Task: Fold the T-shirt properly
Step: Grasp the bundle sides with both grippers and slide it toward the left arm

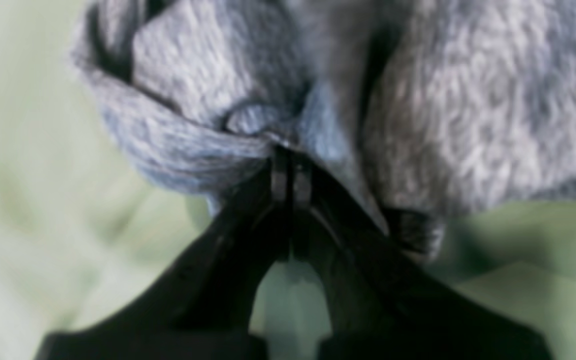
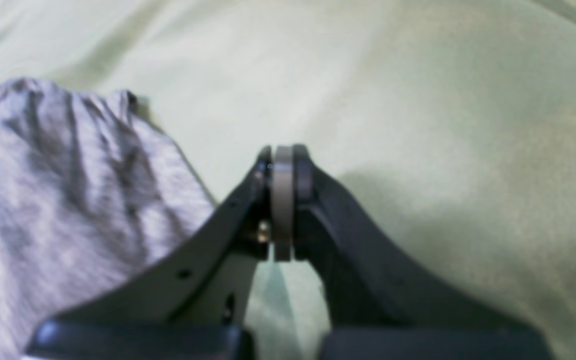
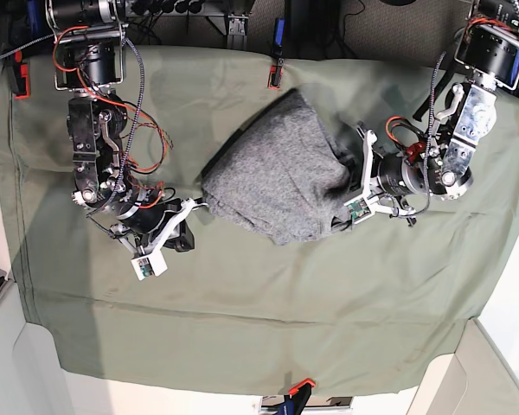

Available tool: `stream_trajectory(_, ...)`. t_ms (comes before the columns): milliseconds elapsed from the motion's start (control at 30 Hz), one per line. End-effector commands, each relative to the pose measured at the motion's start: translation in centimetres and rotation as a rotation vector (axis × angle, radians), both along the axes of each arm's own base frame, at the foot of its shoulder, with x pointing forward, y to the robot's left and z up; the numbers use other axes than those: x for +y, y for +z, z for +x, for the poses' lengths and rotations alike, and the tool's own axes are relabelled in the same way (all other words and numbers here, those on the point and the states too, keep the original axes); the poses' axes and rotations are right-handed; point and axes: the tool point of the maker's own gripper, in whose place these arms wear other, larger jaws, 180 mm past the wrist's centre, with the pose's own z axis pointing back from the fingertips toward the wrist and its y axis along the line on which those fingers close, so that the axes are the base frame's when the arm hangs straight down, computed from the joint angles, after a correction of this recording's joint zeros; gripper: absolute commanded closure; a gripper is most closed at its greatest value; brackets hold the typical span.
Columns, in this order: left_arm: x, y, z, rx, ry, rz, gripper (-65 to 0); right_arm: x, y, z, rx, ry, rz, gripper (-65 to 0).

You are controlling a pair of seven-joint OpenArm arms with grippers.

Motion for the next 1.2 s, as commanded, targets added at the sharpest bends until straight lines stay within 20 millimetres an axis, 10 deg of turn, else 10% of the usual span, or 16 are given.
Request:
stream_trajectory(0,1.5,1.2,1.3,-0.04,0.015,0.042,0.0,0.2,2.1,1.3,-0.065,0.001,0.023,0.0)
stream_trajectory(667,8.3,0.9,6.5,-0.066,0.174,0.065,0.0,1.0,0.1,-1.0,0.035,0.013,0.08,0.0)
stream_trajectory(1167,7.9,1.5,4.8,0.061,0.246,-0.101,0.0,8.0,-1.0,-5.7,0.11,0.121,0.262,0.0)
